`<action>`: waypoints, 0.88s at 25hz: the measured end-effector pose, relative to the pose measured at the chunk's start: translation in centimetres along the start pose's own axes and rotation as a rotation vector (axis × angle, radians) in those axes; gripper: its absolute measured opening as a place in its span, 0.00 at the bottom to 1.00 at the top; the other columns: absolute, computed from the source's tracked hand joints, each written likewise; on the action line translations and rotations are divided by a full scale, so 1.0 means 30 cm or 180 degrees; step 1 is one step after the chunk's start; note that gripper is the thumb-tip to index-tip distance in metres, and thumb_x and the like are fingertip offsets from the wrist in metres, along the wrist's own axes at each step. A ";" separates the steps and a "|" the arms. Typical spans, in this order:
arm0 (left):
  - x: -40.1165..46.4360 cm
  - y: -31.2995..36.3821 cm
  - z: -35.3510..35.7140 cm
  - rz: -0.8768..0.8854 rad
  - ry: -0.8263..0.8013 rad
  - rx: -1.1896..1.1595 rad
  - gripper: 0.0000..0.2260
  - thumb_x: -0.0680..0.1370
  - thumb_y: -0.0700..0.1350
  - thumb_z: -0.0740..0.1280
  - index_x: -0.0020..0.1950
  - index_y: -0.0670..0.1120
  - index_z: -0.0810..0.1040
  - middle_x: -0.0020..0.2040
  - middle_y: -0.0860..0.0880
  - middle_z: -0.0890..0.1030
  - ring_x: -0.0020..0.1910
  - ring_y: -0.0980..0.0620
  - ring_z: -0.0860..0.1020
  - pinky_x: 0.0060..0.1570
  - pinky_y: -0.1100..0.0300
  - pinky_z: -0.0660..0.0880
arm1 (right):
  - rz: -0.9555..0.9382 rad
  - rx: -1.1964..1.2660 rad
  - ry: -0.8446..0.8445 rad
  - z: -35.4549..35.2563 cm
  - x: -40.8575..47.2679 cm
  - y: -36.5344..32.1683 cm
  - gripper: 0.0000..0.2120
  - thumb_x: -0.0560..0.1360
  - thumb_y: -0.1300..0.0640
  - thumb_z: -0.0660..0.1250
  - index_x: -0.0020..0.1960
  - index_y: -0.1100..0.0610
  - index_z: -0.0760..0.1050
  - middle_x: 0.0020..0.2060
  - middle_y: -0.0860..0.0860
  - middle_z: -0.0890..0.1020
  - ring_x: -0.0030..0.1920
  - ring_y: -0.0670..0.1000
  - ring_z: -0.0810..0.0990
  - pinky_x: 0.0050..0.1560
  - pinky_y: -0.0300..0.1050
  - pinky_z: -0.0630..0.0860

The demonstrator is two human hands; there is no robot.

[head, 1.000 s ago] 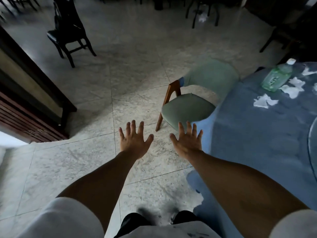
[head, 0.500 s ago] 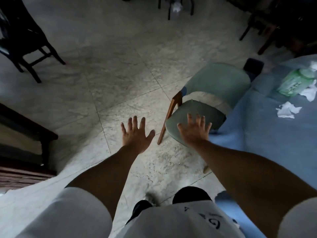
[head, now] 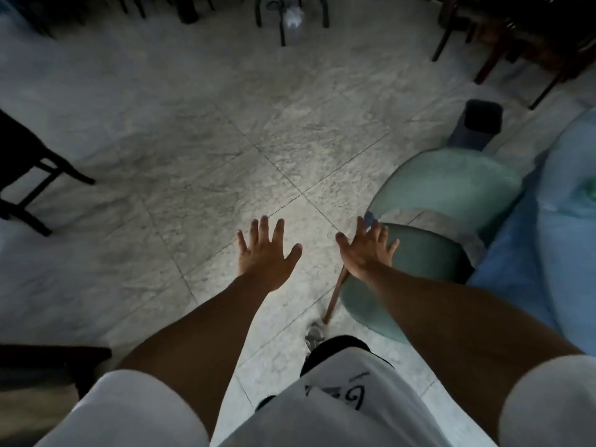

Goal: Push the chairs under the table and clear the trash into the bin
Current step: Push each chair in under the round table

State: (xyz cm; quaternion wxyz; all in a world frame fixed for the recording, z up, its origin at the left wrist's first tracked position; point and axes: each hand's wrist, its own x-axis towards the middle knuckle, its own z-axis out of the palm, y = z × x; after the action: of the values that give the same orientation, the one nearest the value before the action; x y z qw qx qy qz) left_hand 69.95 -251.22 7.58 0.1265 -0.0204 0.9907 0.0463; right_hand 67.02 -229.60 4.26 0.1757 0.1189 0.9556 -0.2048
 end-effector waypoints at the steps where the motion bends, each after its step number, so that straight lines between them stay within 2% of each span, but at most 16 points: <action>1: 0.076 -0.009 -0.022 0.0040 -0.0064 0.0044 0.35 0.80 0.69 0.45 0.83 0.53 0.45 0.84 0.45 0.44 0.82 0.43 0.41 0.78 0.37 0.38 | 0.0064 0.0058 -0.0001 -0.012 0.065 -0.038 0.37 0.80 0.33 0.49 0.83 0.50 0.46 0.82 0.58 0.46 0.82 0.61 0.43 0.78 0.69 0.39; 8: 0.617 0.019 -0.152 0.0622 -0.0133 0.0180 0.35 0.80 0.69 0.44 0.83 0.54 0.44 0.83 0.45 0.45 0.82 0.44 0.42 0.78 0.38 0.38 | 0.0584 0.0369 0.0306 -0.149 0.440 -0.197 0.37 0.80 0.35 0.51 0.83 0.51 0.46 0.82 0.58 0.46 0.82 0.62 0.44 0.78 0.69 0.39; 14: 1.115 0.070 -0.222 0.1465 -0.0297 0.0281 0.34 0.81 0.68 0.44 0.83 0.52 0.44 0.83 0.43 0.45 0.82 0.43 0.42 0.78 0.37 0.40 | 0.1359 0.0575 0.0575 -0.222 0.719 -0.271 0.37 0.80 0.34 0.49 0.83 0.50 0.45 0.83 0.56 0.45 0.82 0.60 0.42 0.78 0.68 0.37; 18: 1.355 0.082 -0.286 0.2031 -0.0475 0.0292 0.34 0.81 0.67 0.45 0.83 0.52 0.46 0.83 0.43 0.45 0.82 0.43 0.42 0.77 0.37 0.38 | 0.1901 0.0715 0.0773 -0.270 0.808 -0.339 0.37 0.80 0.32 0.48 0.83 0.50 0.46 0.83 0.56 0.46 0.82 0.60 0.42 0.78 0.68 0.38; 22: 1.589 0.174 -0.347 0.2447 -0.0527 0.0482 0.34 0.81 0.67 0.47 0.83 0.52 0.48 0.83 0.43 0.47 0.82 0.42 0.44 0.77 0.36 0.40 | 0.2200 0.0806 0.0990 -0.334 0.882 -0.372 0.37 0.80 0.32 0.47 0.83 0.49 0.45 0.83 0.56 0.44 0.82 0.60 0.41 0.77 0.68 0.37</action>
State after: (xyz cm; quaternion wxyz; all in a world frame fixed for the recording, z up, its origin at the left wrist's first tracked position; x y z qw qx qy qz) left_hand 20.98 -248.41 6.02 0.1805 0.3650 0.9132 0.0186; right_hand 36.73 -231.06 6.55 0.0714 0.4836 0.8417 -0.2293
